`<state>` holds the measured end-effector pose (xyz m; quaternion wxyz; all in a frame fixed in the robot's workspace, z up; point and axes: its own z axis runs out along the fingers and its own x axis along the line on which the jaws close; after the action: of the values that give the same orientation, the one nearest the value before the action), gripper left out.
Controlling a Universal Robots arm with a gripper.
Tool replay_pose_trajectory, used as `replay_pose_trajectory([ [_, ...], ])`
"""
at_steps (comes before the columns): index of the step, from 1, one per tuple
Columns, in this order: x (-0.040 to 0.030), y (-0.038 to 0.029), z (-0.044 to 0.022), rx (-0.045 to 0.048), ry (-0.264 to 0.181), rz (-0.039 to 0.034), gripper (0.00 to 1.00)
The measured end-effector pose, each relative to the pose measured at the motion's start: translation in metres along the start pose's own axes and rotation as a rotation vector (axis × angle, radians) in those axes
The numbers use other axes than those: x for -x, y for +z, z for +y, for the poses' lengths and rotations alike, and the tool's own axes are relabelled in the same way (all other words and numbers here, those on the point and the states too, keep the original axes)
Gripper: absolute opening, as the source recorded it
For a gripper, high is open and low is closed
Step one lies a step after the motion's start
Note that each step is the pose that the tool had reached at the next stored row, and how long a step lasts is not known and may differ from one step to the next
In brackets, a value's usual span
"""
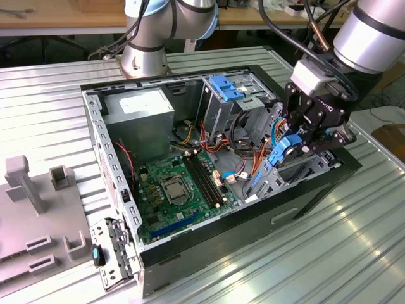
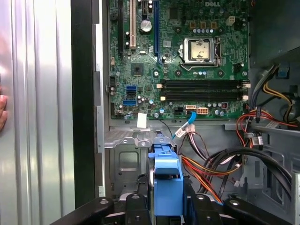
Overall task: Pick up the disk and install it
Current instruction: 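Insert the disk into the insertion slot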
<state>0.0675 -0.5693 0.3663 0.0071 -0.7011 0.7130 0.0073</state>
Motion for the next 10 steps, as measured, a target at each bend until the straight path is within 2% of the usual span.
replay_pose_trajectory([
  [4,-0.0001,0.0074,0.0000,0.0000,0.000,0.0001,0.37],
  [10,-0.0002,0.0079,0.0000,0.0000,0.000,0.0000,0.37],
])
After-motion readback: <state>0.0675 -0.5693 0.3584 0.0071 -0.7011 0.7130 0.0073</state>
